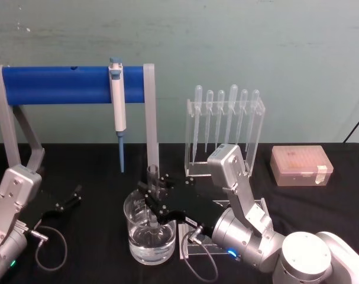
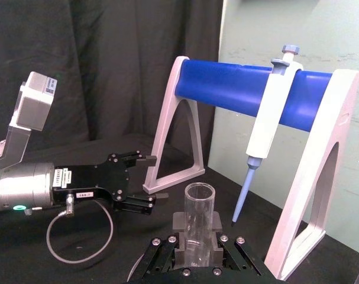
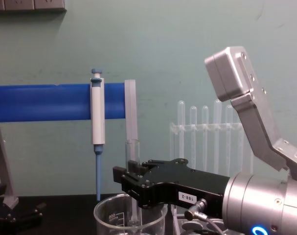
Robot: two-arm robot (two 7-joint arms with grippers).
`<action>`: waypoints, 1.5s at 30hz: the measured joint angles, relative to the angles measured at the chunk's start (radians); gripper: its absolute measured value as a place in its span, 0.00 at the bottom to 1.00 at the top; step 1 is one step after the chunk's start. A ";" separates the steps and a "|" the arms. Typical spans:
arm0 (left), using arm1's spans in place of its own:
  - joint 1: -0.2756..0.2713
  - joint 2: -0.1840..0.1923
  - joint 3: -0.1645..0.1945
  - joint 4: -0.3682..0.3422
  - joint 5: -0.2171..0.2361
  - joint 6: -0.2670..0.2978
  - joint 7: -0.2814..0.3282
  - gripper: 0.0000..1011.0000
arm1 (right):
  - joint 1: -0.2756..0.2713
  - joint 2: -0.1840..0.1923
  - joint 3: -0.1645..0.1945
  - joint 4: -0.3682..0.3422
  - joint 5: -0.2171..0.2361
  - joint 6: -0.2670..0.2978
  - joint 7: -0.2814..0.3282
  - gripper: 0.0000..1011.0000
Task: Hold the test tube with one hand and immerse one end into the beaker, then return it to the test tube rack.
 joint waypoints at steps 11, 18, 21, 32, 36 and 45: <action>0.000 0.000 0.000 0.000 0.000 0.000 0.000 0.99 | 0.000 0.000 0.000 0.000 0.000 0.000 0.000 0.23; 0.000 0.000 0.000 0.000 0.000 0.000 0.000 0.99 | 0.000 0.000 0.000 0.000 0.000 0.000 0.000 0.23; 0.000 0.000 0.000 0.000 0.000 0.000 0.000 0.99 | 0.000 0.000 0.000 0.000 0.000 0.000 0.000 0.23; 0.000 0.000 0.000 0.000 0.000 0.000 0.000 0.99 | 0.000 0.000 0.000 0.000 0.000 0.000 0.000 0.23; 0.000 0.000 0.000 0.000 0.000 0.000 0.000 0.99 | 0.000 0.000 0.000 0.000 0.000 0.000 0.000 0.23; 0.000 0.000 0.000 0.000 0.000 0.000 0.000 0.99 | -0.002 0.000 0.003 -0.006 0.000 0.000 0.002 0.23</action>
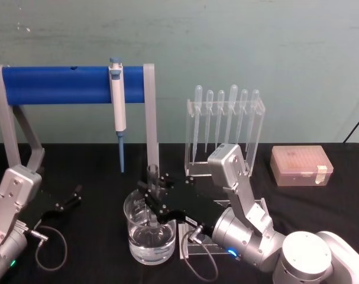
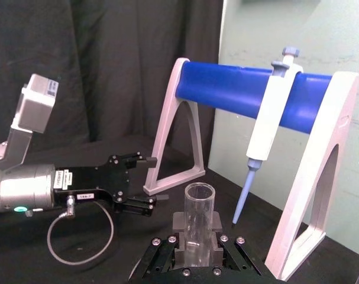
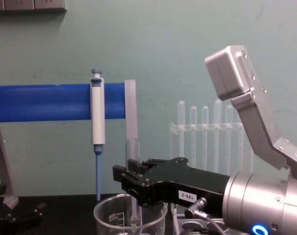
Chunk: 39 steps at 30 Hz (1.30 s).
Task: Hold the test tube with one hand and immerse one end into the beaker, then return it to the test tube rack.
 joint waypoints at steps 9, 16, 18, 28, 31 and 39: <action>0.000 0.000 0.000 0.000 0.000 0.000 0.000 0.99 | -0.008 0.018 0.017 -0.096 0.013 0.045 0.003 0.23; 0.000 0.000 0.000 0.000 0.000 0.000 0.000 0.99 | 0.004 0.039 0.043 -0.214 0.057 0.131 0.005 0.23; 0.000 0.000 0.000 0.000 0.000 0.000 0.000 0.99 | 0.010 0.047 0.051 -0.248 0.073 0.164 -0.002 0.23; 0.000 0.000 0.000 0.000 0.000 0.000 0.000 0.99 | 0.000 0.122 0.113 -0.379 0.133 0.244 -0.034 0.23; 0.000 0.000 0.000 0.000 0.000 0.000 0.000 0.99 | -0.030 0.159 0.151 -0.410 0.151 0.241 -0.048 0.23; 0.000 0.000 0.000 0.000 0.000 0.000 0.000 0.99 | -0.115 0.232 0.221 -0.428 0.177 0.211 -0.077 0.23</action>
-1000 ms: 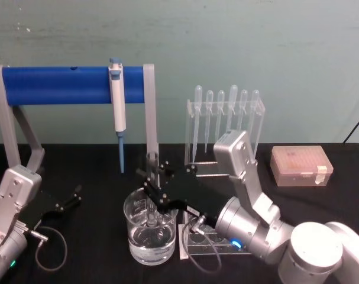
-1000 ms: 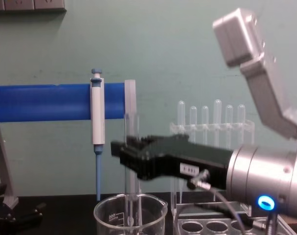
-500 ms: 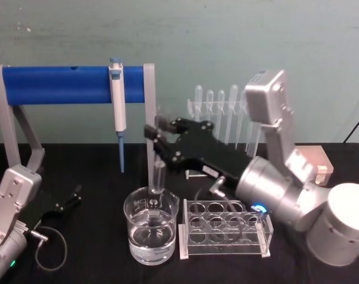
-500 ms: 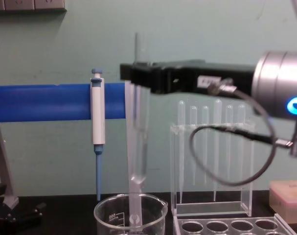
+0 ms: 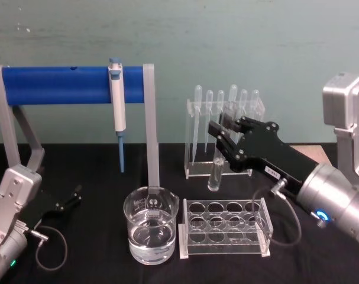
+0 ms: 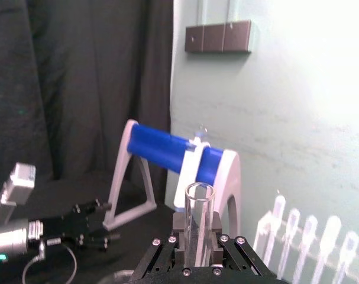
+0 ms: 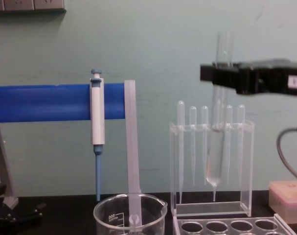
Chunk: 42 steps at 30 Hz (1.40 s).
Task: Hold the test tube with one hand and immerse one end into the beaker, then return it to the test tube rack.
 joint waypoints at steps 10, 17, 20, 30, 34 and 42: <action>0.000 0.000 0.000 0.000 0.000 0.000 0.000 0.99 | -0.045 -0.002 -0.023 0.058 -0.043 -0.052 -0.015 0.23; 0.000 0.000 0.000 0.000 0.000 0.000 0.000 0.99 | -0.054 -0.019 -0.030 0.088 -0.081 -0.075 -0.022 0.23; 0.000 0.000 0.000 0.000 0.000 0.000 0.000 0.99 | -0.054 -0.026 -0.029 0.101 -0.090 -0.083 -0.021 0.23; 0.000 0.000 0.000 0.000 0.000 0.000 0.000 0.99 | -0.048 -0.047 -0.029 0.135 -0.106 -0.089 -0.009 0.23; 0.000 0.000 0.000 0.000 0.000 0.000 0.000 0.99 | -0.047 -0.053 -0.030 0.146 -0.108 -0.089 -0.004 0.23; 0.000 0.000 0.000 0.000 0.000 0.000 0.000 0.99 | -0.053 -0.064 -0.031 0.163 -0.113 -0.089 -0.001 0.23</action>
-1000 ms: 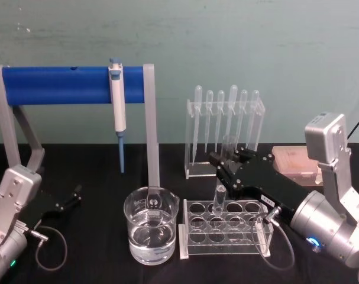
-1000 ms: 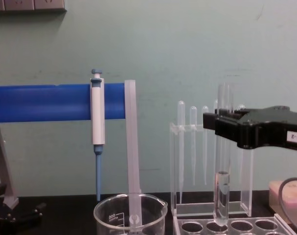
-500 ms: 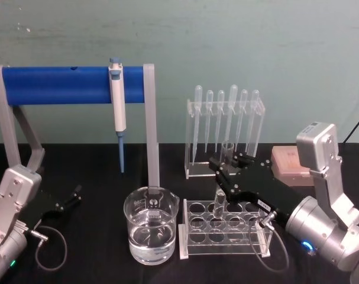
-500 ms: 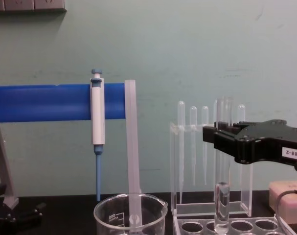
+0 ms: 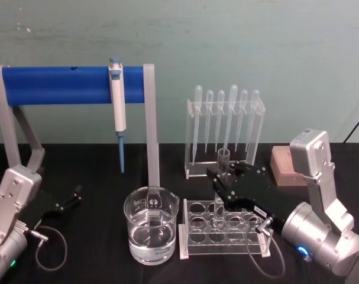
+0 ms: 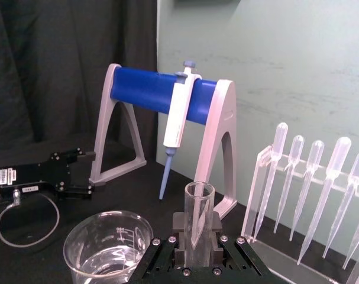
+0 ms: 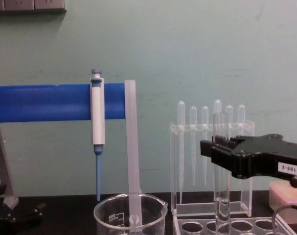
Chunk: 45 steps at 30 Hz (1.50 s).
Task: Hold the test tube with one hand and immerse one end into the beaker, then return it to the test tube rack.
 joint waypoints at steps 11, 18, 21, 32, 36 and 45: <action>0.000 0.000 0.000 0.000 0.000 0.000 0.000 0.99 | -0.019 -0.012 -0.004 0.027 -0.006 -0.012 0.000 0.23; 0.000 0.000 0.000 0.000 0.000 0.000 0.000 0.99 | -0.032 -0.016 -0.005 0.040 -0.021 -0.033 0.000 0.23; 0.000 0.000 0.000 0.000 0.000 0.000 0.000 0.99 | -0.036 -0.018 -0.007 0.046 -0.027 -0.042 0.001 0.23; 0.000 0.000 0.000 0.000 0.000 0.000 0.000 0.99 | -0.041 -0.023 -0.006 0.052 -0.042 -0.042 0.005 0.39; 0.000 0.000 0.000 0.000 0.000 0.000 0.000 0.99 | -0.041 -0.024 -0.005 0.052 -0.044 -0.039 0.005 0.55; 0.000 0.000 0.000 0.000 0.000 0.000 0.000 0.99 | -0.071 -0.014 0.032 -0.029 -0.043 -0.048 -0.011 0.81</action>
